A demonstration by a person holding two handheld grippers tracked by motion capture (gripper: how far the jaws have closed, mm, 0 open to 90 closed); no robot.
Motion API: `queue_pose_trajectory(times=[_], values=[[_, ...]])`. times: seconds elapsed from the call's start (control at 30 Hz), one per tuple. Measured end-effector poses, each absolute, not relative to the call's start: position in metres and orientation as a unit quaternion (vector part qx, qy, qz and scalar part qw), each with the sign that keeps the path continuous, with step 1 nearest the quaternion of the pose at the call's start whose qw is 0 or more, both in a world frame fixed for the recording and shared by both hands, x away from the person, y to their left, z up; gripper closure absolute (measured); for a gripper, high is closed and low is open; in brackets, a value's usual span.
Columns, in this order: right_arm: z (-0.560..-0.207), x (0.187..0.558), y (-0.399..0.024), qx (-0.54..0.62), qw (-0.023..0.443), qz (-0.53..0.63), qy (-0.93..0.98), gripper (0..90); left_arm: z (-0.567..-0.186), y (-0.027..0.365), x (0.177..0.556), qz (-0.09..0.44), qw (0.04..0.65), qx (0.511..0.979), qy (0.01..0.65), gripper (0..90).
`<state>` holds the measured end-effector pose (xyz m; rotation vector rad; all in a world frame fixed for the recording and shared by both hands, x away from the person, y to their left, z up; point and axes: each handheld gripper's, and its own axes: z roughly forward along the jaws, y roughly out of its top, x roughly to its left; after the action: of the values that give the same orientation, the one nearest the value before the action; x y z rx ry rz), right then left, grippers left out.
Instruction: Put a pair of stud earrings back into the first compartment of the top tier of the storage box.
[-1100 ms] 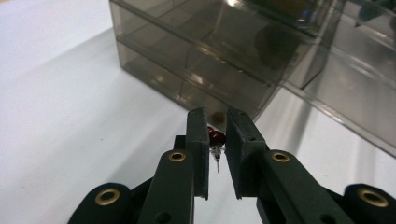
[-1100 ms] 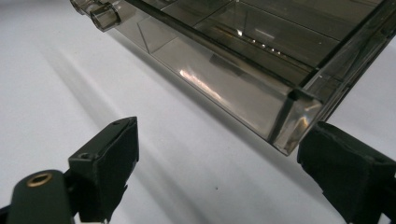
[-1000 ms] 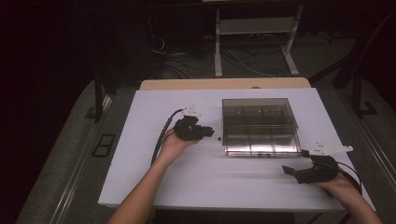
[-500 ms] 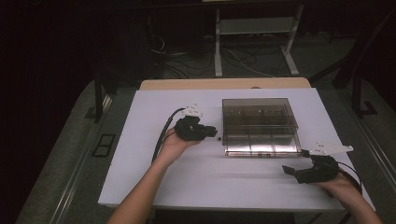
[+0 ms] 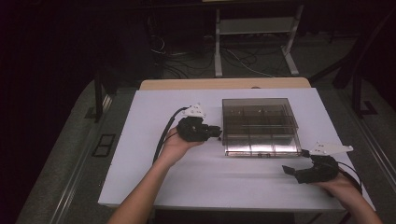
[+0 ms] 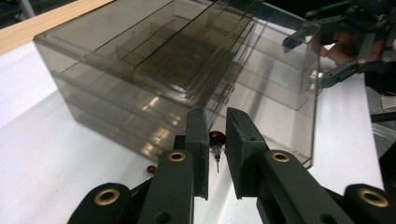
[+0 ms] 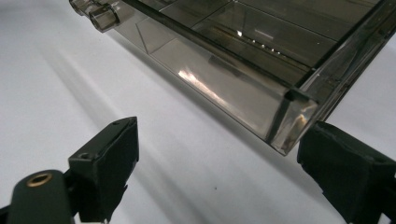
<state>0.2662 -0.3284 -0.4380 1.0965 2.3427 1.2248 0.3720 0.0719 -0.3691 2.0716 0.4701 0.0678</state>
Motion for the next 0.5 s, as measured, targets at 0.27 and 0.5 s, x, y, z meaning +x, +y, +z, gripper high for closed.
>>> queue_pose_trajectory(times=[0.27, 0.5], values=[[-0.438, 0.266, -0.329, 0.379, 0.139, 0.423, 0.811, 12.2, -0.361, 0.062, 0.363, 0.013, 0.498, 0.849, 0.176, 78.8], [-0.438, 0.266, -0.328, 0.379, 0.138, 0.423, 0.811, 12.2, -0.360, 0.052, 0.357, 0.000, 0.498, 0.852, 0.159, 78.8]])
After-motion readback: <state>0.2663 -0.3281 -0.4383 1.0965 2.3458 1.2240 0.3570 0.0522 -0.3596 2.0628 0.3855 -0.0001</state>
